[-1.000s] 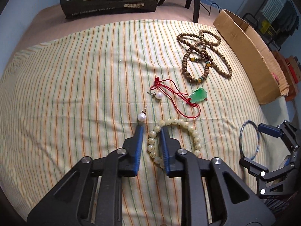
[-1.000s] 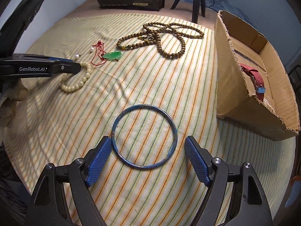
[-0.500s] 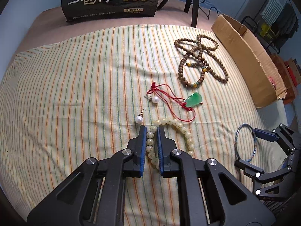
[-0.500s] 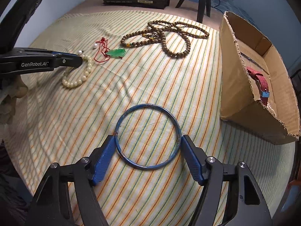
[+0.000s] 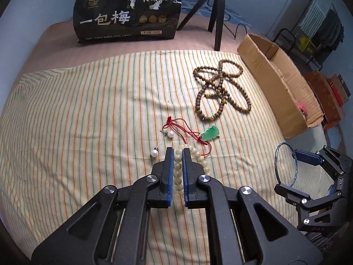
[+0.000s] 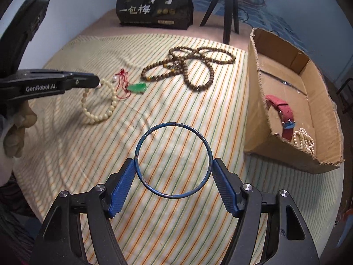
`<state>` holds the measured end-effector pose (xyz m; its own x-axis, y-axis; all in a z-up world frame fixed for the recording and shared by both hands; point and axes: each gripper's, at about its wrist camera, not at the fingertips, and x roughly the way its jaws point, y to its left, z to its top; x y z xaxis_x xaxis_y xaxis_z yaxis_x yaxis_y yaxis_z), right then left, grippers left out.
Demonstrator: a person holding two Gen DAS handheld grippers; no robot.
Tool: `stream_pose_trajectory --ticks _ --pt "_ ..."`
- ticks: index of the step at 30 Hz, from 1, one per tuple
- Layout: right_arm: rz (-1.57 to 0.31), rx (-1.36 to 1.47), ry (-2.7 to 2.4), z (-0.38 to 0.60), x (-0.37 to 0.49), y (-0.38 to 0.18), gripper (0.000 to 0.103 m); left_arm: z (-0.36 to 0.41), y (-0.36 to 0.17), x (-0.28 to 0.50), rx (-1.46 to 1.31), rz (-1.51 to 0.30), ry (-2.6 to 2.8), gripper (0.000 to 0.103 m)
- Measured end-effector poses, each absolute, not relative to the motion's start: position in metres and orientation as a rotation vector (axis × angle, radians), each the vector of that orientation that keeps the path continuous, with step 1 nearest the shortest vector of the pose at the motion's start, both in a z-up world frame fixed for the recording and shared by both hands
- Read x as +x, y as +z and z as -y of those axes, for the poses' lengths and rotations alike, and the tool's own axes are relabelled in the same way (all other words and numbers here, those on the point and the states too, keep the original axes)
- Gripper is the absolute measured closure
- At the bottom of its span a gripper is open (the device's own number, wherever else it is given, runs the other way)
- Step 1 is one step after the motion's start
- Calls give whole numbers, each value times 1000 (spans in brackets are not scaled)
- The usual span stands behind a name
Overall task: Organize jewelry
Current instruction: 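Close right gripper on the blue bangle while left gripper closes on the bead bracelet, then carry the bracelet in left gripper while right gripper carries the bangle over the box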
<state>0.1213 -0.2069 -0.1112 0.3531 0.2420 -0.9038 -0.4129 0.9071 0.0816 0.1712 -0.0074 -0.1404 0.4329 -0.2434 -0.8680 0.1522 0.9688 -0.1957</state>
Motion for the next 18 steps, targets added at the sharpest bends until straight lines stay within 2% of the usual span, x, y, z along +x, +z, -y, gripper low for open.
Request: stream_pose_trajectory --ticks 18 --pt "-997 -82 367 238 132 -63 32 17 -78 173 -166 -957 -329 98"
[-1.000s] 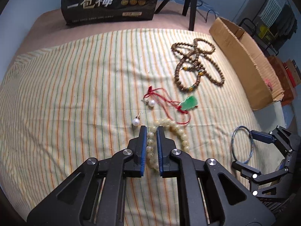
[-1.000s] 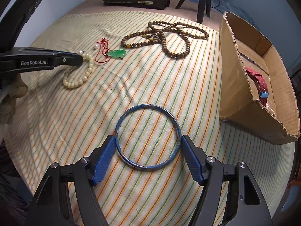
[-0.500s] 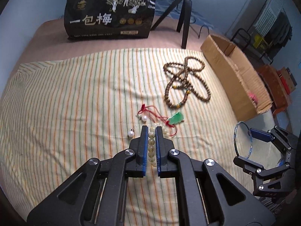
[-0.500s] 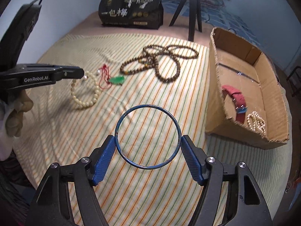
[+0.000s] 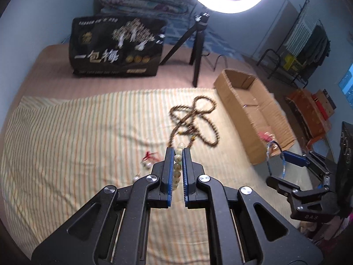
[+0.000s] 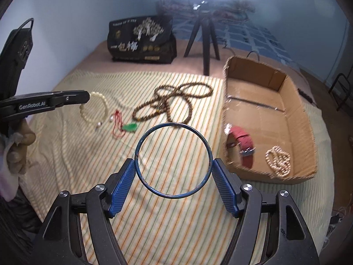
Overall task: Organize jewelry
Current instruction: 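Carry the bracelet in left gripper while right gripper carries the bangle over the box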
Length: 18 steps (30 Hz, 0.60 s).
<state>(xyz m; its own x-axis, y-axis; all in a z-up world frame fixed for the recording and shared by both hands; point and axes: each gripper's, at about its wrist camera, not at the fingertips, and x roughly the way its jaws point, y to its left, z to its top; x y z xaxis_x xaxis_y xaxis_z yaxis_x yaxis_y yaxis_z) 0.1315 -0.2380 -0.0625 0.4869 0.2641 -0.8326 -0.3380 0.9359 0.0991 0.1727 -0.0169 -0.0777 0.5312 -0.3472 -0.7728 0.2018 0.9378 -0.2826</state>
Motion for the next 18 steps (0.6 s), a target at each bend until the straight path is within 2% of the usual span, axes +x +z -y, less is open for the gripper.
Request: stream_pose_trajectory --ticks 18 --pt "-945 -1 246 304 175 -35 32 89 -35 202 -156 -869 -468 98"
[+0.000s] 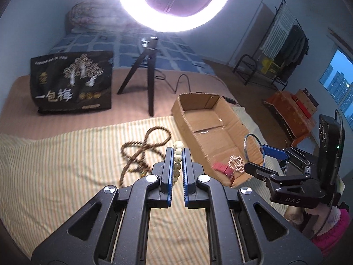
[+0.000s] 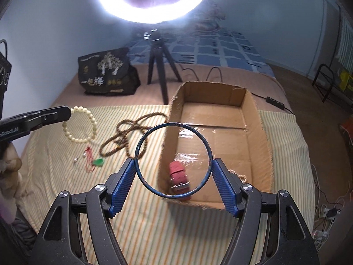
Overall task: Organize jewelry
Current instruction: 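Carry the bracelet in left gripper while right gripper carries the bangle over the box, then open left gripper releasing the bracelet while right gripper releases the bangle into the box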
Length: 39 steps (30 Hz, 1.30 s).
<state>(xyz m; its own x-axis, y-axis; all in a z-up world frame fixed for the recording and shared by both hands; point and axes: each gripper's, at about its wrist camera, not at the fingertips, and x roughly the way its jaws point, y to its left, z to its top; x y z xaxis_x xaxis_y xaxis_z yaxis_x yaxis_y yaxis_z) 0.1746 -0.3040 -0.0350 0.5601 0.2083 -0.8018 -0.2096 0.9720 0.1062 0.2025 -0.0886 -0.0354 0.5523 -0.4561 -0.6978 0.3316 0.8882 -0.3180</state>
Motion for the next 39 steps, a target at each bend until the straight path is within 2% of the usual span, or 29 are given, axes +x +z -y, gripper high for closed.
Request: stream_pose_trajectory --ticks 20,30,39 --pt "-999 62 105 362 223 -68 32 193 -50 274 -114 -859 -536 98" --pt "-1022 63 99 364 233 -82 32 215 -76 291 -100 -915 -530 98" --pt "-1035 95 103 365 236 -86 32 220 -75 288 -65 -921 -525 98"
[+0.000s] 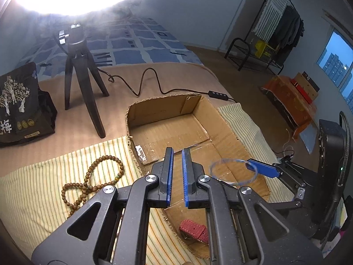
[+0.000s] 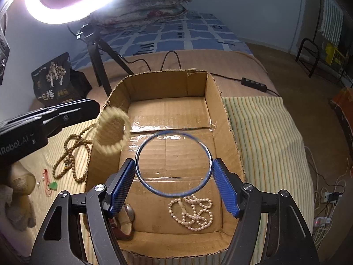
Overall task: Organize jewelry
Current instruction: 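Open left gripper releasing the bracelet while right gripper releases the bangle into the box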
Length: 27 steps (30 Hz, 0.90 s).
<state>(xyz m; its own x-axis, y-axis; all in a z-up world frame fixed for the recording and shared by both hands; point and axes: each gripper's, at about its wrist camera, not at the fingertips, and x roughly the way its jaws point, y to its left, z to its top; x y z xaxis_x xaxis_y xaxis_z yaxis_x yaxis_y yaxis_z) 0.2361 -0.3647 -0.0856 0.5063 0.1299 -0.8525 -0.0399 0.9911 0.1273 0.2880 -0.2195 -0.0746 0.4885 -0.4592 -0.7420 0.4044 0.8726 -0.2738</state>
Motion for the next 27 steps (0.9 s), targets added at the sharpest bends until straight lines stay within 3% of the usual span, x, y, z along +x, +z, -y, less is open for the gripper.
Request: stream_pose_trajectory --ticks 19,20,23,27 --pt "-976 93 107 361 222 -63 32 170 -38 267 -64 -859 -465 97" --pt "-969 93 111 359 220 -61 32 166 -36 266 -64 -855 -461 96" --pt "-949 93 120 352 216 -53 32 146 -29 260 -73 -841 -448 65" --pt "-929 93 143 343 212 -45 32 112 -22 250 -84 -835 -413 63"
